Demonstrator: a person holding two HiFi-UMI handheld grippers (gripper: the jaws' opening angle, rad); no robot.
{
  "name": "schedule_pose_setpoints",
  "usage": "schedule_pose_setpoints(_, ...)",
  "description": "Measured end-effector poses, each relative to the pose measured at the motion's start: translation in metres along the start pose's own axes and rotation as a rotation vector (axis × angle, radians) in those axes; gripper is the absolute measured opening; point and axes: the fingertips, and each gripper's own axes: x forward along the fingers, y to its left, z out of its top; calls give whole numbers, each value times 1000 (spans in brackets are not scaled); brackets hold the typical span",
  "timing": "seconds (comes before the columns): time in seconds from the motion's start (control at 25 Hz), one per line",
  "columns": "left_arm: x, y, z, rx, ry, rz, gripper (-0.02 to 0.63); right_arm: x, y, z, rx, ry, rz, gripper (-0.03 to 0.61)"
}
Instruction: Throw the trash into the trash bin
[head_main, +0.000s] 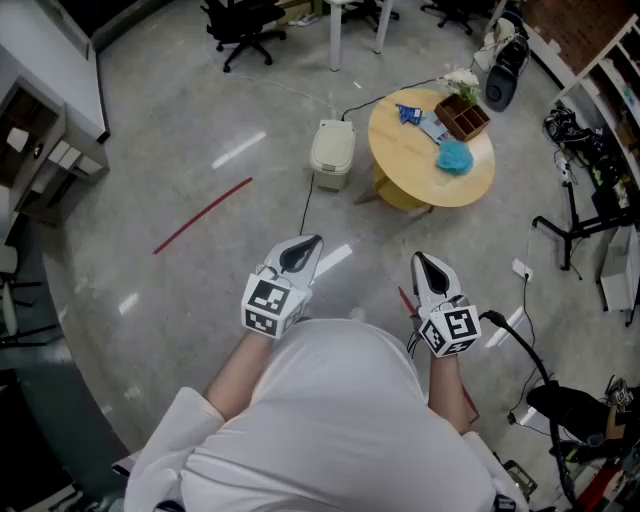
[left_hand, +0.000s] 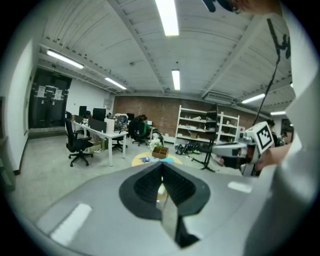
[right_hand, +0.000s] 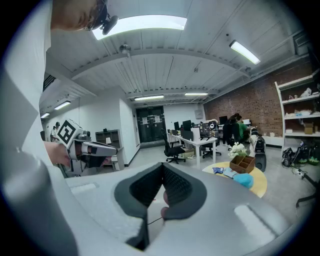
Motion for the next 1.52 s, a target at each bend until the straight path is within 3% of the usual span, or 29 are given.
schedule_pose_setpoints(1.0, 10, -19, -9, -10, 25, 23, 3, -10, -16, -9, 19, 5, 34, 0)
schedule_pose_setpoints(1.52, 37, -54, -1, -12, -31, -10, 3, -20, -49, -18, 51, -8, 112, 0)
